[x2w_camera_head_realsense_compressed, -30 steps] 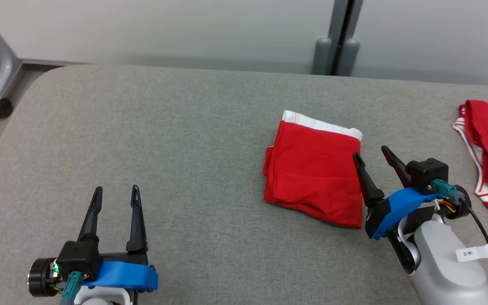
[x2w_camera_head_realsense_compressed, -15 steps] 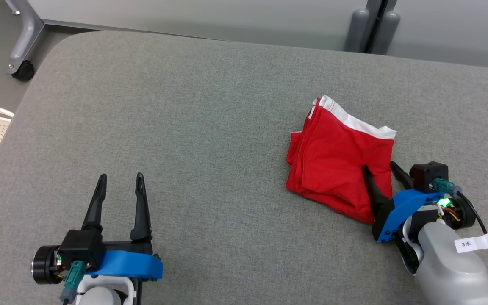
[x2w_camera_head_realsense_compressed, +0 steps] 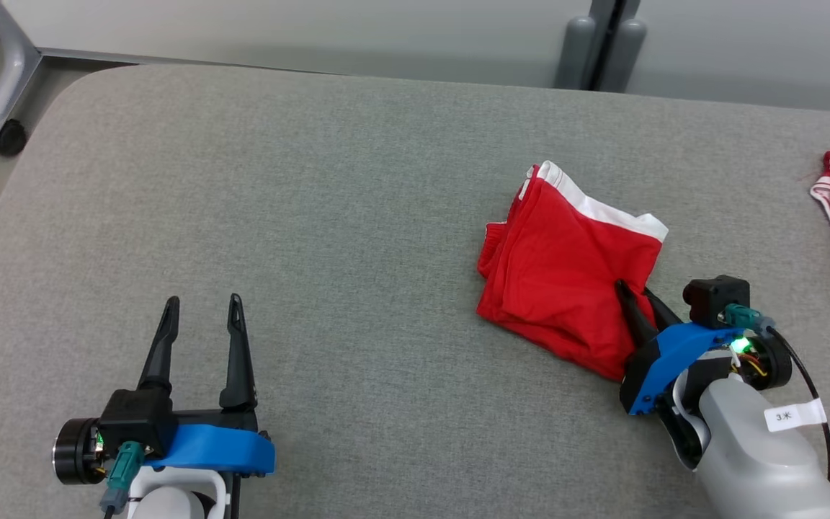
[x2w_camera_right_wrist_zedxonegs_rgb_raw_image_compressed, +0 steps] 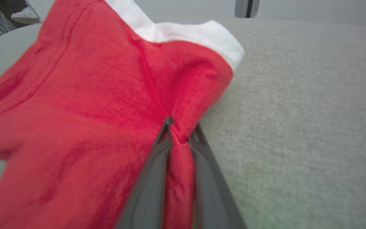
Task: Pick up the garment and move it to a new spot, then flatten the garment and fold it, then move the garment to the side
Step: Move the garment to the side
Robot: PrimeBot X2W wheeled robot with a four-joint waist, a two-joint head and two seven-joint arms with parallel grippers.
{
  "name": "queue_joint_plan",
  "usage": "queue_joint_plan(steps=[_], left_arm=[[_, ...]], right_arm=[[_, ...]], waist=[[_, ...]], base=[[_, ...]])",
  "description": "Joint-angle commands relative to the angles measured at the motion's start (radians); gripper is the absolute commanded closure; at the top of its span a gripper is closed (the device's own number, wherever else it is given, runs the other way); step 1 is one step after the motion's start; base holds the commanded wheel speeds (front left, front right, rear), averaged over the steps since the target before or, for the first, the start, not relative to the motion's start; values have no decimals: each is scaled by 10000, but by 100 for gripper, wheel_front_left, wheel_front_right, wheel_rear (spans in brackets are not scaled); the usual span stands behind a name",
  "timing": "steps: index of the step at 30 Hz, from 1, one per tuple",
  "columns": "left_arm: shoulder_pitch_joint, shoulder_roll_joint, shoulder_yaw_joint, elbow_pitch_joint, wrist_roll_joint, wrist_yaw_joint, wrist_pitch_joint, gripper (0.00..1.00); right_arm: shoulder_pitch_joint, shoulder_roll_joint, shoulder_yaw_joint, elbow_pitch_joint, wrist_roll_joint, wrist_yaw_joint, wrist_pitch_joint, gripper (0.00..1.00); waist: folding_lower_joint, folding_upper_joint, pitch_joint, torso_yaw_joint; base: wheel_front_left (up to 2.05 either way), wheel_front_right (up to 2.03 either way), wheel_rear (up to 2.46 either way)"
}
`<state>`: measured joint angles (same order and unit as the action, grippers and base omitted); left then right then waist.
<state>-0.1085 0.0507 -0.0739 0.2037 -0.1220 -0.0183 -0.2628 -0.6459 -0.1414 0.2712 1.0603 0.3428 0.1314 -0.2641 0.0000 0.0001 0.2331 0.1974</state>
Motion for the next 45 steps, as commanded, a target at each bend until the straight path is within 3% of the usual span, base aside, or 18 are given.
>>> queue_joint_plan(steps=[1,11,23,35,41,45], left_arm=[[-35,-7,64,10,37,-31,-23,0],[-127,-4,287,7,249,-222,-23,0],[-542,67,501,-39,554,-445,-23,0],[-1104,95,661,-177,686,-579,-23,0],[-1413,124,690,-565,799,-641,-22,0],[-1611,192,724,-852,892,-655,-22,0]], right_arm=[[405,-185,154,-324,66,-9,9,100],[1641,-773,669,-1768,368,-9,9,100],[1477,-1431,908,-2467,428,-8,5,100],[-359,-2309,2033,-3110,-169,-8,3,100],[-2120,-3281,3131,-2810,308,-8,324,100],[-3147,-4256,3937,-2675,794,-8,604,100]], waist=[[0,-1,-141,-299],[0,-1,-322,-1985],[0,-1,91,-3537],[0,-1,741,-3423],[0,-1,1543,-3291],[0,-1,2107,-3325]], base=[[0,0,0],[0,0,0],[0,0,0],[0,0,0],[0,0,0],[0,0,0]])
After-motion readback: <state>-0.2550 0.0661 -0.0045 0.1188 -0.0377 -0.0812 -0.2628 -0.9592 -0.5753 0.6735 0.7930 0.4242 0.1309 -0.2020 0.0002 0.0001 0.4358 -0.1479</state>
